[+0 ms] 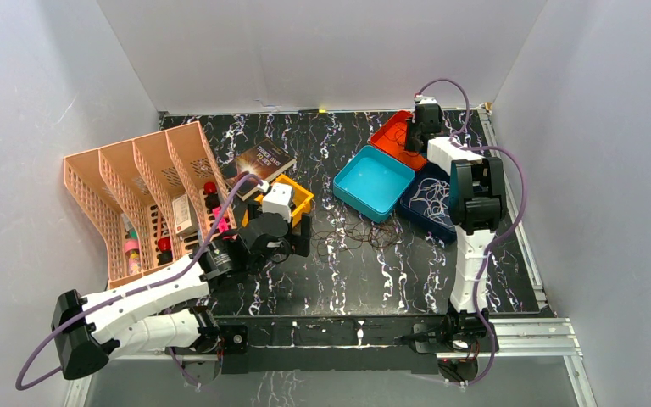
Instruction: Untangle the cables
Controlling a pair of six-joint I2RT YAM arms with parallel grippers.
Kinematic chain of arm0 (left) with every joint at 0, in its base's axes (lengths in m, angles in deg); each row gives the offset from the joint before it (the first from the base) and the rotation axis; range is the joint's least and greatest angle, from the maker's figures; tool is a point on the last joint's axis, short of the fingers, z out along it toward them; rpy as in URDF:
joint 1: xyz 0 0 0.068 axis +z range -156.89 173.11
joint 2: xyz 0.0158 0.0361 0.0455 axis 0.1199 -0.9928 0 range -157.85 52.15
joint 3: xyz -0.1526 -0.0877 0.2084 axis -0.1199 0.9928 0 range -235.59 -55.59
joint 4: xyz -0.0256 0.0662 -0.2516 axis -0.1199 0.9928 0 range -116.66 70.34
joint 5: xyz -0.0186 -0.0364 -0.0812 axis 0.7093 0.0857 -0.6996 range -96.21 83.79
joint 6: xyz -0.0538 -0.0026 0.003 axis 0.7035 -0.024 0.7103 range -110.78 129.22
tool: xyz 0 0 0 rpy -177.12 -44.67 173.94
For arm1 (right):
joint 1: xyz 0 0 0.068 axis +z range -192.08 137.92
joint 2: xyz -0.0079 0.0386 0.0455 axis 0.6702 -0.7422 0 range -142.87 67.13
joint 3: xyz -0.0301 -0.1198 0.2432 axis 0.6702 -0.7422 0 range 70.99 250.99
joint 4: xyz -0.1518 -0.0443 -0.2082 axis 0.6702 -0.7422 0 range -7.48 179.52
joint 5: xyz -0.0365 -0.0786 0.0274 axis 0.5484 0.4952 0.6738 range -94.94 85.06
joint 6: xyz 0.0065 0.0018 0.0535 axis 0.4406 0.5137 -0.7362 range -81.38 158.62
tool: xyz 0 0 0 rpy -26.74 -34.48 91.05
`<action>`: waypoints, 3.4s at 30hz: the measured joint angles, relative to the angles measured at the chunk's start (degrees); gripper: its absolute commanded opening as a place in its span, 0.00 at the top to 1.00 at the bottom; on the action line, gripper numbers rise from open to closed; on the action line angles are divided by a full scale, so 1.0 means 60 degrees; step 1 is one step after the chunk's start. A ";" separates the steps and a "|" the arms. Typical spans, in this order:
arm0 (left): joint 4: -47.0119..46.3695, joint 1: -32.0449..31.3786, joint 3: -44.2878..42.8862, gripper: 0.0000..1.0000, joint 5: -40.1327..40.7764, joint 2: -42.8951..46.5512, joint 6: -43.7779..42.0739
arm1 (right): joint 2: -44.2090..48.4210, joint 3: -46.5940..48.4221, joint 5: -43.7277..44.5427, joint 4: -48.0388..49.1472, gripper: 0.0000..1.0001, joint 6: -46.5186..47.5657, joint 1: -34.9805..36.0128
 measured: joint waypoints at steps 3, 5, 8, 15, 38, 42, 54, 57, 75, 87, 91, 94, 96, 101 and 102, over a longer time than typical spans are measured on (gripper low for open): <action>-0.0004 0.0000 0.0000 0.02 -0.0018 -0.0047 0.0004 | 0.0004 0.0000 -0.0025 -0.0007 0.59 0.0007 0.0000; -0.0004 0.0000 0.0000 0.02 -0.0022 -0.0076 0.0004 | 0.0069 0.0000 -0.0036 -0.0007 0.56 0.0000 0.0000; -0.0004 0.0000 0.0000 0.02 -0.0026 -0.0124 0.0000 | 0.0302 0.0000 -0.0062 -0.0007 0.50 0.0007 0.0000; -0.0007 0.0000 0.0000 0.02 -0.0095 -0.0204 0.0004 | 0.1512 -0.0084 -0.0073 0.0025 0.46 0.0007 0.0000; 0.0004 0.0000 0.0000 0.02 -0.0200 -0.0204 0.0168 | 0.0637 0.0754 -0.3177 -0.0066 0.70 -0.0758 -0.0018; 0.0004 0.0000 0.0000 0.02 -0.0197 -0.0204 0.0244 | 0.0127 0.1147 -0.3217 -0.0481 0.73 -0.0820 -0.0018; 0.0036 0.0000 0.0000 0.02 -0.0200 -0.0302 0.0299 | -0.0397 0.1359 -0.1934 -0.1497 0.74 -0.0754 -0.0080; 0.0047 0.0000 0.0000 0.02 -0.0200 -0.0302 0.0324 | -0.0397 0.1366 -0.1490 -0.1588 0.71 -0.0729 -0.0080; 0.0058 0.0000 0.0007 0.02 -0.0288 -0.0554 0.0368 | 0.1687 0.0244 -0.2900 -0.0011 0.66 -0.0725 -0.0084; 0.0004 0.0000 0.0007 0.02 -0.0568 -0.0790 0.0517 | 0.2535 -0.0838 -0.3246 -0.0637 0.64 -0.1610 -0.0080; -0.0087 0.0004 -0.0015 0.02 -0.0794 -0.1111 0.0579 | 0.3789 -0.2025 -0.3158 -0.0637 0.63 -0.2135 -0.0058; -0.0189 0.0000 -0.0047 0.02 -0.1049 -0.1523 0.0674 | 0.5115 -0.3282 -0.3002 -0.0583 0.60 -0.2484 0.0095; -0.0310 0.0000 -0.0055 0.02 -0.1290 -0.1880 0.0754 | 0.6014 -0.4058 -0.2878 -0.0561 0.59 -0.2579 0.0361; -0.0645 0.0000 -0.0109 0.04 -0.1774 -0.2674 0.0860 | 0.8000 -0.5788 -0.2677 -0.0594 0.59 -0.2699 0.1348; -0.0696 0.0000 -0.0168 0.04 -0.1854 -0.2845 0.0867 | 0.8389 -0.6142 -0.2645 -0.0656 0.58 -0.2725 0.1534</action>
